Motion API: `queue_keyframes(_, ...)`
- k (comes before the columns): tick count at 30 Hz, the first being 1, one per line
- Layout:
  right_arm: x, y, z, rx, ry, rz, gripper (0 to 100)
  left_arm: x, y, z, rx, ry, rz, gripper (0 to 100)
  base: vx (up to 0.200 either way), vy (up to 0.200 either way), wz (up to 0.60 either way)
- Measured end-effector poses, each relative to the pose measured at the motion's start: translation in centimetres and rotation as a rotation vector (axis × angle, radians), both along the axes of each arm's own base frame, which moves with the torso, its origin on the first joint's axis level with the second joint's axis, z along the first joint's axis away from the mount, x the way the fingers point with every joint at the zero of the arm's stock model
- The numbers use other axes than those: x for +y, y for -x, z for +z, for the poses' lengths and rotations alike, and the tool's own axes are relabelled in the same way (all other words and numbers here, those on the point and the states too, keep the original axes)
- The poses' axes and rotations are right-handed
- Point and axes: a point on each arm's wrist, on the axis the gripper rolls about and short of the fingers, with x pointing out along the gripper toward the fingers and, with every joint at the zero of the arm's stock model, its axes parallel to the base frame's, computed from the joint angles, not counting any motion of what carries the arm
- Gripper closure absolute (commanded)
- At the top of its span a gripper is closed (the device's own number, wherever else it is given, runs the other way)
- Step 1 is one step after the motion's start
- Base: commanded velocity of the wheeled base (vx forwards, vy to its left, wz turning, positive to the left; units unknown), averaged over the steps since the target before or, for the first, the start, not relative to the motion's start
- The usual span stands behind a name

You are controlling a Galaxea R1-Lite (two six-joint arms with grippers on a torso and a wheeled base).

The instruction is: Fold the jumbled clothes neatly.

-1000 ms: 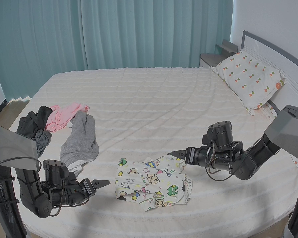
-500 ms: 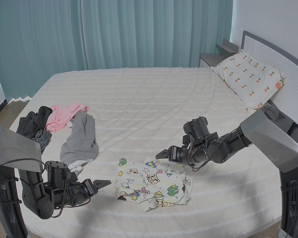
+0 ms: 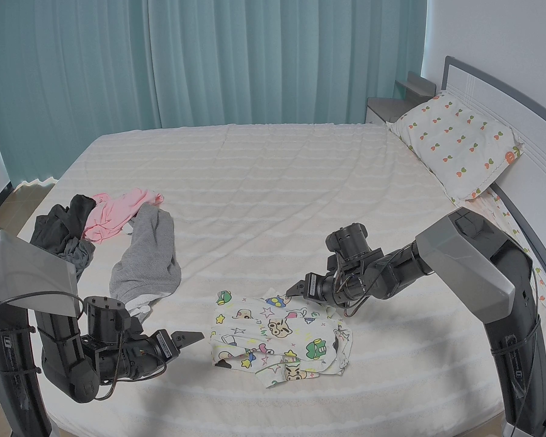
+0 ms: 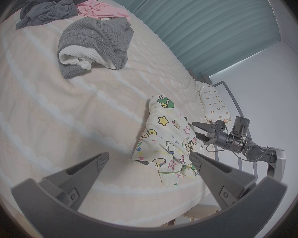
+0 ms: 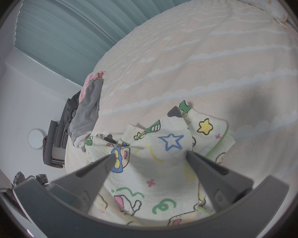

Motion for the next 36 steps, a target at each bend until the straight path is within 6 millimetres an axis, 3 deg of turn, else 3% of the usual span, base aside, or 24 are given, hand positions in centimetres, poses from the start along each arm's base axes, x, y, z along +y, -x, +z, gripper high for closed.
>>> queue_keyframes(7,-0.9,-0.4,-0.1,-0.025,0.035,-0.068,100,0.0,0.0,0.0,0.001,0.0,0.0,0,0.0,0.0,0.0)
queue_keyframes(16,-2.5,-1.2,1.4,-0.164,0.001,-0.135,100,-0.1,0.0,0.0,0.0,0.0,-0.003,0,0.0,0.0,0.0)
queue_keyframes(24,-3.6,-1.4,1.2,-0.167,0.008,-0.146,100,-0.1,0.0,0.0,0.0,-0.002,-0.005,0,0.0,0.0,0.0)
queue_keyframes(25,-3.7,-1.3,1.1,-0.167,0.013,-0.136,0,-0.1,0.0,0.0,0.0,-0.002,-0.005,0,0.0,0.0,0.0)
queue_keyframes(31,-4.0,-0.7,0.9,-0.151,0.027,-0.124,0,-0.1,0.0,0.0,-0.003,-0.001,-0.006,0,0.0,0.0,0.0)
queue_keyframes(36,-5.1,0.9,1.2,-0.105,0.034,-0.117,0,-0.4,-0.9,0.1,-0.025,0.006,0.014,0,0.0,0.0,0.0)
